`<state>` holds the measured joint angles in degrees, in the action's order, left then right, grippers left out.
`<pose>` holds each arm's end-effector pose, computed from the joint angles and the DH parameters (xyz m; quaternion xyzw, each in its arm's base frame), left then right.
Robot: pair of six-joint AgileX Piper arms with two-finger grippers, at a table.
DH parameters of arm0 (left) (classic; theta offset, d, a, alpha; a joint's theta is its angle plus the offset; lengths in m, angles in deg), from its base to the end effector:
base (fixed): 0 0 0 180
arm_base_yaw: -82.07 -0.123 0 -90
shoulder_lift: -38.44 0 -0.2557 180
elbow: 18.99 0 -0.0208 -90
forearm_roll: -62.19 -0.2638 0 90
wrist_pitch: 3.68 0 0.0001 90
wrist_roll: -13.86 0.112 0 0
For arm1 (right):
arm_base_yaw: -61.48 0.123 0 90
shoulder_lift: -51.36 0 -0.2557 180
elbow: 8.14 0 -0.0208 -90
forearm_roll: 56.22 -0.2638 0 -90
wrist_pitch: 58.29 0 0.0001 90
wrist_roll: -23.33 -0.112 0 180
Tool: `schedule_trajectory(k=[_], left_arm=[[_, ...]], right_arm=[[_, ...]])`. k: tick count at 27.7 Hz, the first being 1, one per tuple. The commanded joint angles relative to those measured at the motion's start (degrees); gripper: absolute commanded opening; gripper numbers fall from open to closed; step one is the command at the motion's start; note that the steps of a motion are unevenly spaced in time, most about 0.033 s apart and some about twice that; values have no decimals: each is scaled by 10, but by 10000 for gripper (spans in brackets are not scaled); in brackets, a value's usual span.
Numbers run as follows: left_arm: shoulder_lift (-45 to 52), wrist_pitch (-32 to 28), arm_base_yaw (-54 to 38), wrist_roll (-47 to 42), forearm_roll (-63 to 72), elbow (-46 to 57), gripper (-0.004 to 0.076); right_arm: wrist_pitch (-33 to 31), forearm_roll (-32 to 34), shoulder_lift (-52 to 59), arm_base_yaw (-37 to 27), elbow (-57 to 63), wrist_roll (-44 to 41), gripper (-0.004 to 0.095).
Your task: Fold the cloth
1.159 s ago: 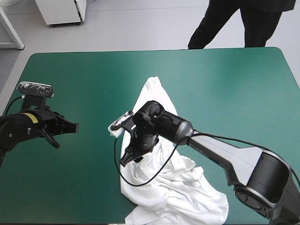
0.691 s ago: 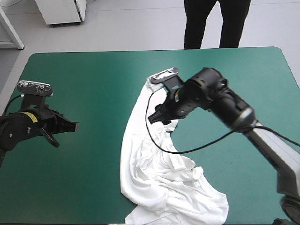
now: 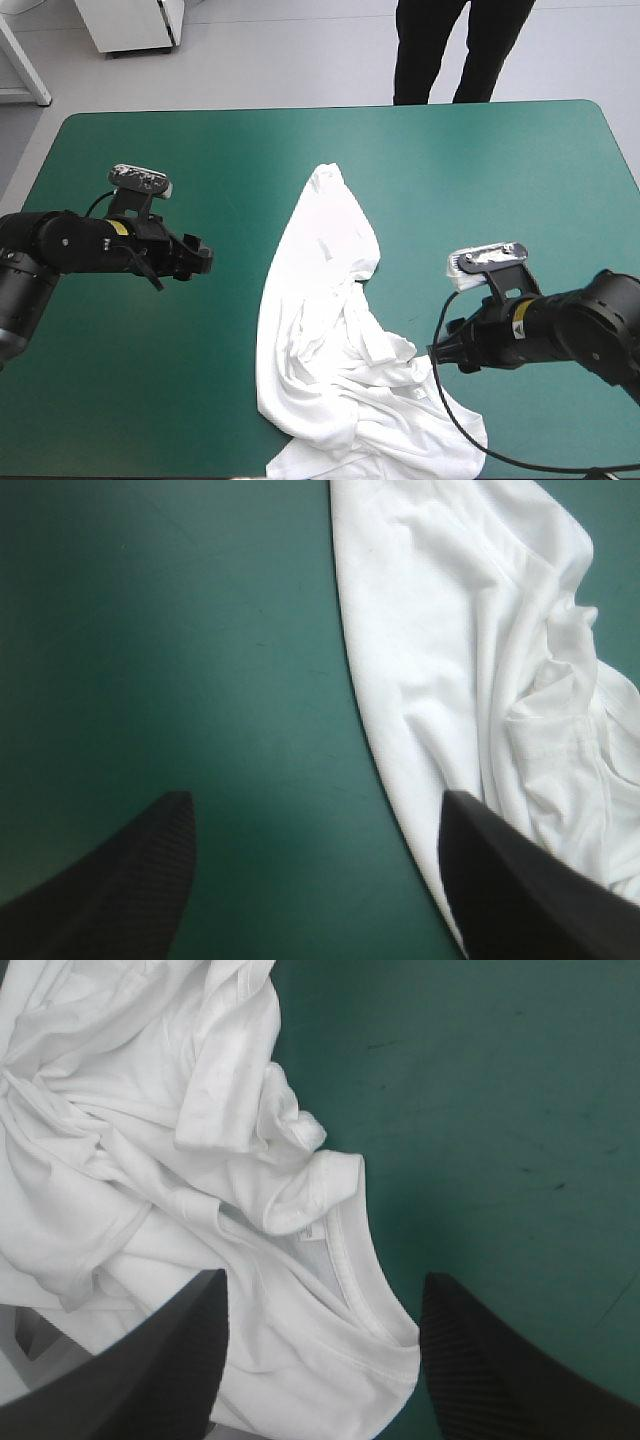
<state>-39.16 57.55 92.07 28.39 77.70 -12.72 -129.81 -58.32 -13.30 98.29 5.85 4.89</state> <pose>0.2601 -0.0725 0.3332 0.1749 0.9293 -0.1205 0.3021 0.1584 0.1234 0.3293 -0.1531 0.9539 0.1355 0.2195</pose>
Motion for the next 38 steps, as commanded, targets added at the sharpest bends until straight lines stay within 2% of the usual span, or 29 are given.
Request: schedule_trajectory(k=[1, 4, 7, 10, 14, 22, 26, 33, 35, 37, 38], left_arm=[[-25, -44, 2, 5, 30, -19, 529], [-68, -65, 15, 13, 27, -29, 510], [-147, -68, 82, 8, -48, -105, 468], [-224, -54, 118, -53, -124, -188, 468], [-311, -22, 122, -51, -112, -261, 466], [-449, -15, 136, -50, -96, -385, 459], [-500, 0, 144, -50, -106, -426, 459], [-542, 12, 150, -52, -128, -435, 452], [-548, 16, 150, -57, -135, -435, 398], [-551, 16, 150, -57, -139, -435, 290], [-551, 18, 150, -56, -139, -435, 202]], right_arm=[[-1, -2, 35, -5, 18, -21, 530], [-1, -9, 42, -5, 36, -27, 513], [-1, -9, 38, -5, 37, -27, 513], [-1, -9, 38, -5, 37, -41, 512], [-1, -9, 38, -5, 37, -50, 511], [-1, -9, 38, -5, 37, -63, 509], [-1, -9, 38, -5, 37, -66, 509], [-1, -9, 38, -5, 37, -66, 509], [-1, -7, 38, -5, 37, -65, 508], [-1, -2, 38, -5, 37, -52, 507], [-1, 1, 38, -5, 37, -47, 507]])
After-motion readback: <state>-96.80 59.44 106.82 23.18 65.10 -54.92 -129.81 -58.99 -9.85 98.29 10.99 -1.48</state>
